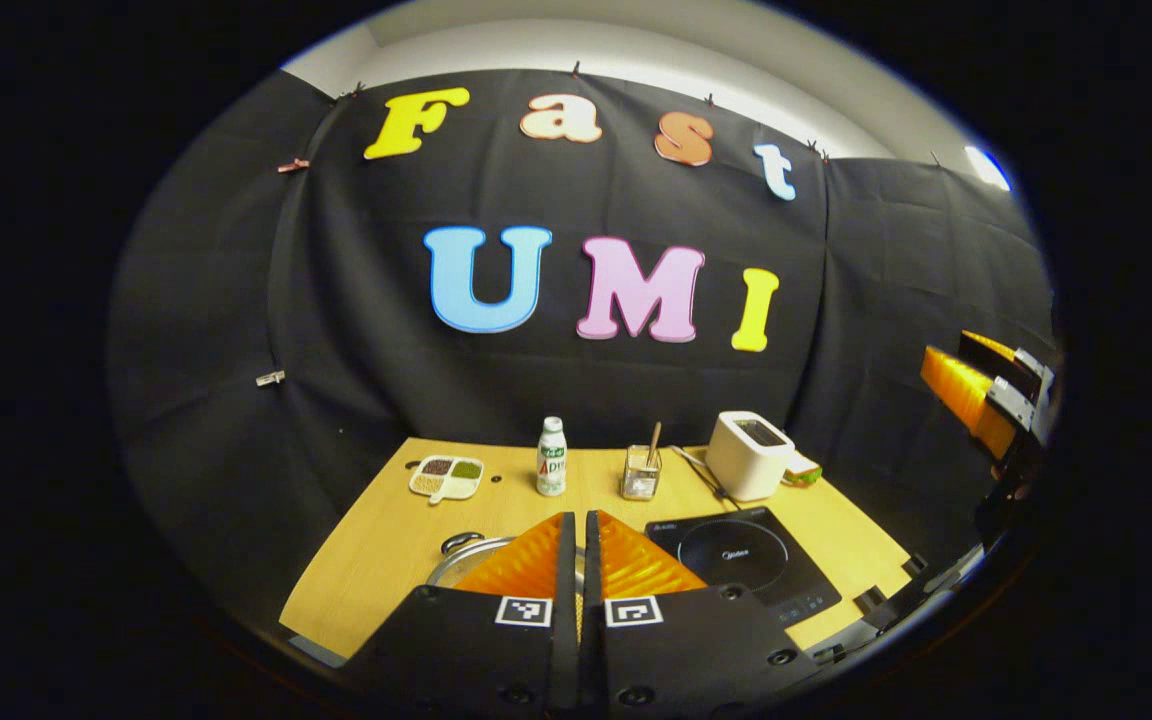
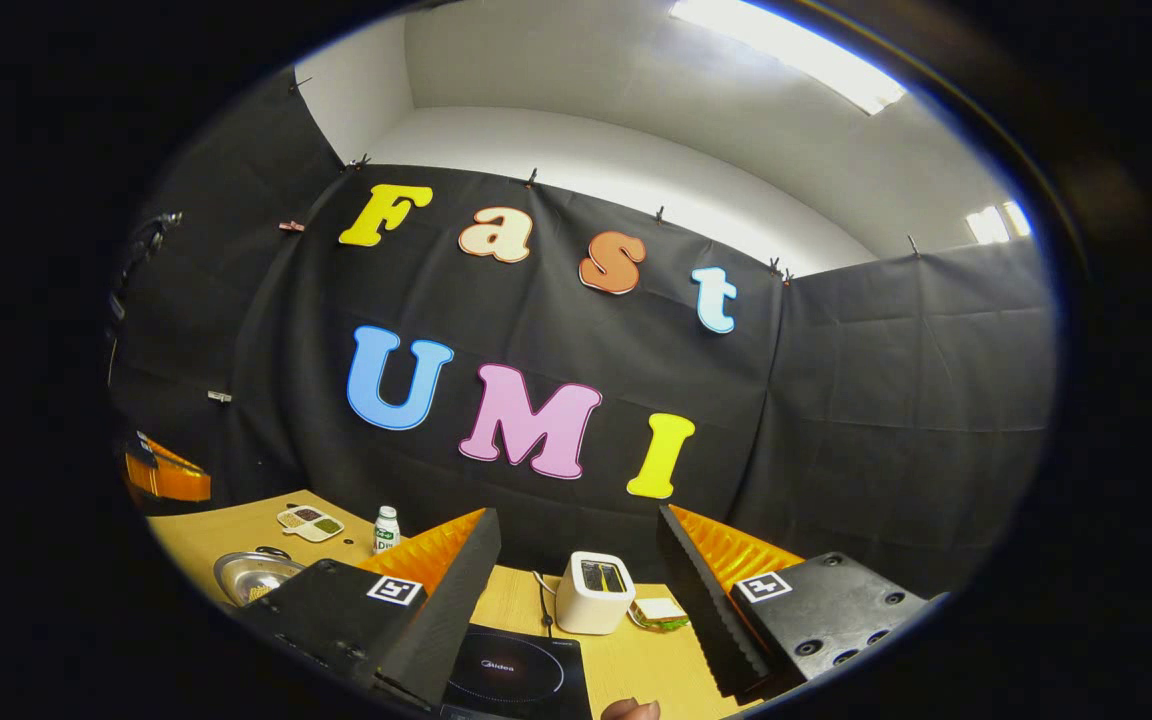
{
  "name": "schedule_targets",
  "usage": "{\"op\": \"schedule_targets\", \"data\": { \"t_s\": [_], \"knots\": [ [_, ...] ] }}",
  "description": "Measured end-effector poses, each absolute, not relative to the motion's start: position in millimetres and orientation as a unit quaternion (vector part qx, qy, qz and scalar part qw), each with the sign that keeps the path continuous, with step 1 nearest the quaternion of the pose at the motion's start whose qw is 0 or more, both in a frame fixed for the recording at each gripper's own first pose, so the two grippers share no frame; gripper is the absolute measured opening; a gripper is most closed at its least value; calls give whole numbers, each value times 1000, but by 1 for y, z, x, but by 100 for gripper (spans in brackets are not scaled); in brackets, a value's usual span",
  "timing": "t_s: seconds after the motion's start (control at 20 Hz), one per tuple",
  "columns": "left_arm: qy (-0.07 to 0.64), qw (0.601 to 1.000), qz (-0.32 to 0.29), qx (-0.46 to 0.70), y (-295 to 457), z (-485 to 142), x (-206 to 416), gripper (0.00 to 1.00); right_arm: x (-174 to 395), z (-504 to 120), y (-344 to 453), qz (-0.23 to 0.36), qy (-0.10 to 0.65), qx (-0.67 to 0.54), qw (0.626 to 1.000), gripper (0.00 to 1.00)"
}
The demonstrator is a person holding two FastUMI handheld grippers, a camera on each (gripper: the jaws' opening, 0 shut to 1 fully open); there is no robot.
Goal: First push the handle of the pot to place it horizontally, then grasp the pot with both hands and set it on the induction cooktop.
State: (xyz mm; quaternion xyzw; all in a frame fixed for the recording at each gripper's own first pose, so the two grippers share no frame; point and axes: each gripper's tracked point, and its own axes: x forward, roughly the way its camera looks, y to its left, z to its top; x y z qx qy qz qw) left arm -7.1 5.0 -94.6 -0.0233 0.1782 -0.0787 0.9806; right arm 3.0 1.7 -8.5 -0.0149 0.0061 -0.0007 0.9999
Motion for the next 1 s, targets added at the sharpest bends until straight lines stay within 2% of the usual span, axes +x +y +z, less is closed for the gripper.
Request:
{"op": "schedule_targets", "data": {
  "t_s": [0.3, 0.5, 0.75, 1.0],
  "knots": [
    [302, 946, -112, -17, 3, -168, -28, 5, 2, -14, -6, -7, 12, -19, 1000, 98],
    [358, 923, -142, 3, -7, -205, -44, 5, 1, -18, -12, -13, 17, -21, 1000, 98],
    [474, 856, -208, -5, -28, -264, -90, 5, -1, -21, -19, -21, 19, -24, 999, 98],
    [570, 792, -218, 14, -23, -315, -107, 5, -4, -25, -27, -28, 25, -26, 999, 98]
  ]
}}
